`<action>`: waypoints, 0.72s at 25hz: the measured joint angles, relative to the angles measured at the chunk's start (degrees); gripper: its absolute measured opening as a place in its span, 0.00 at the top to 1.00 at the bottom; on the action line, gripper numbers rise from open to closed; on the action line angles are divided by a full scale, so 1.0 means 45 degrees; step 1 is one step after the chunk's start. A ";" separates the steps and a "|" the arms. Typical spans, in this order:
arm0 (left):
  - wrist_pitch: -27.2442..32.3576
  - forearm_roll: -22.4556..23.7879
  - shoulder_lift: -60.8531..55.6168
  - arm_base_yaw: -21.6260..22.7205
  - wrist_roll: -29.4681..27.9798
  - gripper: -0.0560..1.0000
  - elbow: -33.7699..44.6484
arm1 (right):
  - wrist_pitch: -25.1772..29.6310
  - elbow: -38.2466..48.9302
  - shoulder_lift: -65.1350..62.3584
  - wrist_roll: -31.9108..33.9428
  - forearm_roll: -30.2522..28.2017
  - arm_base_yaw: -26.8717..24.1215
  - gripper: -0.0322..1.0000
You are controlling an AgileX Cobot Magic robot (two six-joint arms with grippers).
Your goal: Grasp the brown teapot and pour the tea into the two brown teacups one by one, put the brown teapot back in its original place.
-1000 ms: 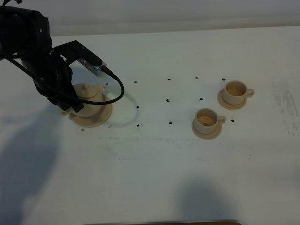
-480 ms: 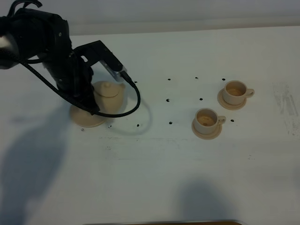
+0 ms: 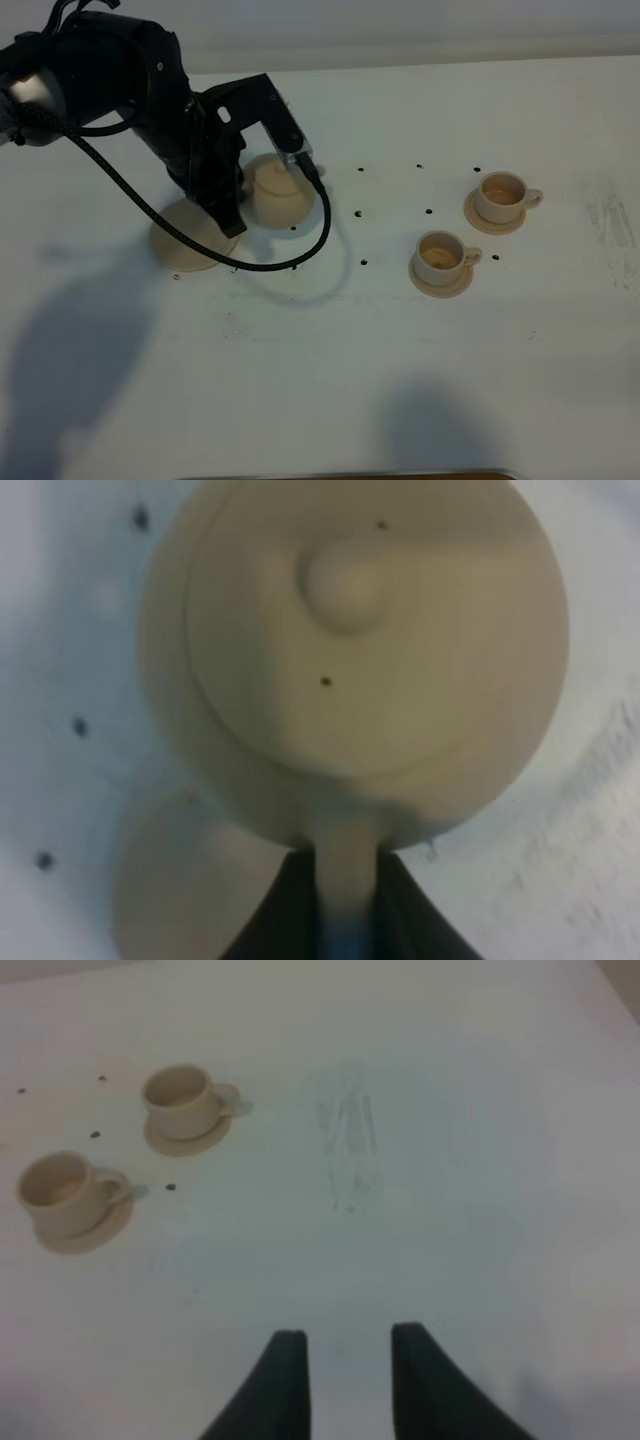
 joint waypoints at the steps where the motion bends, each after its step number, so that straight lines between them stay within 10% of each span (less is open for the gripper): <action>1: -0.0115 0.0000 0.0000 -0.0047 0.0158 0.87 -0.0006 | 0.0000 0.0000 0.0000 0.0000 0.0000 0.0000 0.75; 18: -0.1124 -0.0350 0.0000 -0.0865 0.3376 0.87 -0.0006 | 0.0000 0.0000 0.0000 0.0012 0.0000 0.0000 0.75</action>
